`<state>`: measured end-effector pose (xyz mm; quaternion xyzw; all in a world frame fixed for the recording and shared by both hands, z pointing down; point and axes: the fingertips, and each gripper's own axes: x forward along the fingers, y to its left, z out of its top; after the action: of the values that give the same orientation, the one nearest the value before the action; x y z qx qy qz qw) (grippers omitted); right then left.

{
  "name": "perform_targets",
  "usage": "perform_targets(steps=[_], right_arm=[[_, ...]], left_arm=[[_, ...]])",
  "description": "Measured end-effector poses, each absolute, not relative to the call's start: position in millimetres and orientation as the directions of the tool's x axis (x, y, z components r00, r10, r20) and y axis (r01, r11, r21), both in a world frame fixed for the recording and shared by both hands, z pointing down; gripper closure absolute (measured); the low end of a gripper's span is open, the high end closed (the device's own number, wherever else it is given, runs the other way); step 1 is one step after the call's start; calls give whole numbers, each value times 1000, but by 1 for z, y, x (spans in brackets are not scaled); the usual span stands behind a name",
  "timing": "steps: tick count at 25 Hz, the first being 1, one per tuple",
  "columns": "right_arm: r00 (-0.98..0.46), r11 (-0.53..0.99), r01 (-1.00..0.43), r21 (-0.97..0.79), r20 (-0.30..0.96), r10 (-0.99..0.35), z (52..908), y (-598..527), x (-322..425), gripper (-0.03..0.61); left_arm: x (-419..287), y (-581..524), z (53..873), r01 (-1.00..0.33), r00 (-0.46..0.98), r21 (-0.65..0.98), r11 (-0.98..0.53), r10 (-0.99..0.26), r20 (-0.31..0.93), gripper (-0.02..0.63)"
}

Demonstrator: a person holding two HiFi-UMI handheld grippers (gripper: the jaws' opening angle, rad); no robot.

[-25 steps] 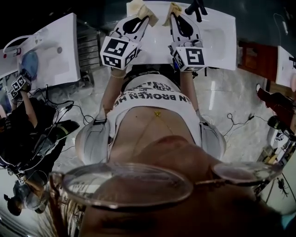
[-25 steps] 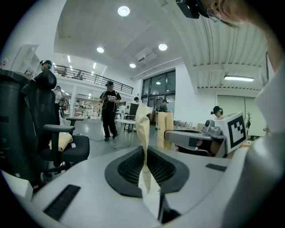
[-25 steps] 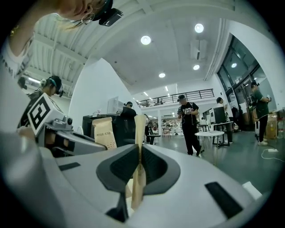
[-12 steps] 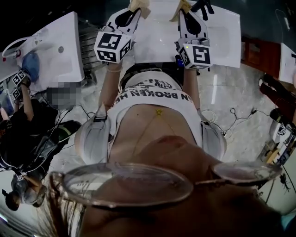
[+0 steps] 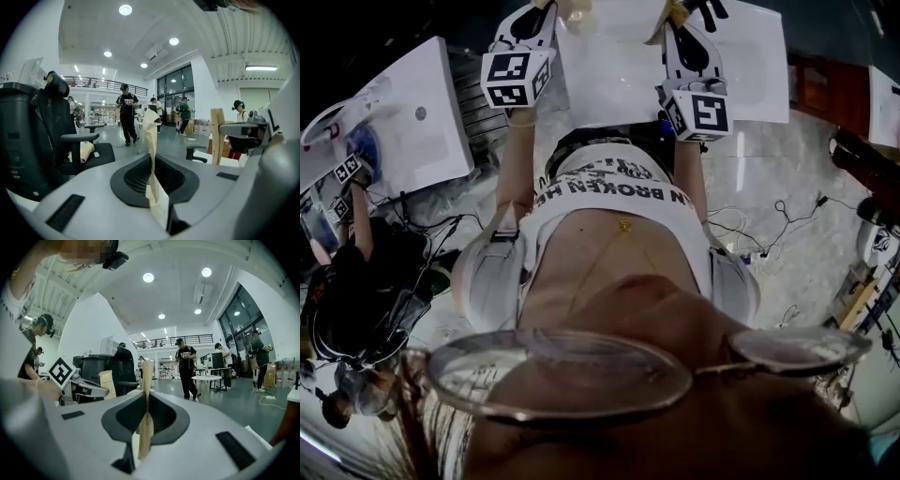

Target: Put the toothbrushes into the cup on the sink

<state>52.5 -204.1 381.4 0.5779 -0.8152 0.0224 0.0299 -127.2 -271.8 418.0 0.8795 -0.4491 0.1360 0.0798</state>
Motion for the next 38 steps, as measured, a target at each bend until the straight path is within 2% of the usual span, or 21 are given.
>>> perform_targets(steps=[20,34,35,38], right_arm=[[-236,236,-972,-16,136,-962,401,-213,72,543],[-216,217,-976,-11,146,-965,402,-215,80,543],[-216,217,-976,-12,146,-965,403,-215,81,545],[-217,217,-976,-12,146,-965,404,-216,82,545]], left_arm=[[-133,-326,551,-851,475,36,-524,-737,481,581],[-139,-322,550,-868,461,54,-494,-759,460,580],[-140,-321,549,-870,459,57,-489,-763,456,572],[-141,-319,546,-874,458,67,-482,-767,450,486]])
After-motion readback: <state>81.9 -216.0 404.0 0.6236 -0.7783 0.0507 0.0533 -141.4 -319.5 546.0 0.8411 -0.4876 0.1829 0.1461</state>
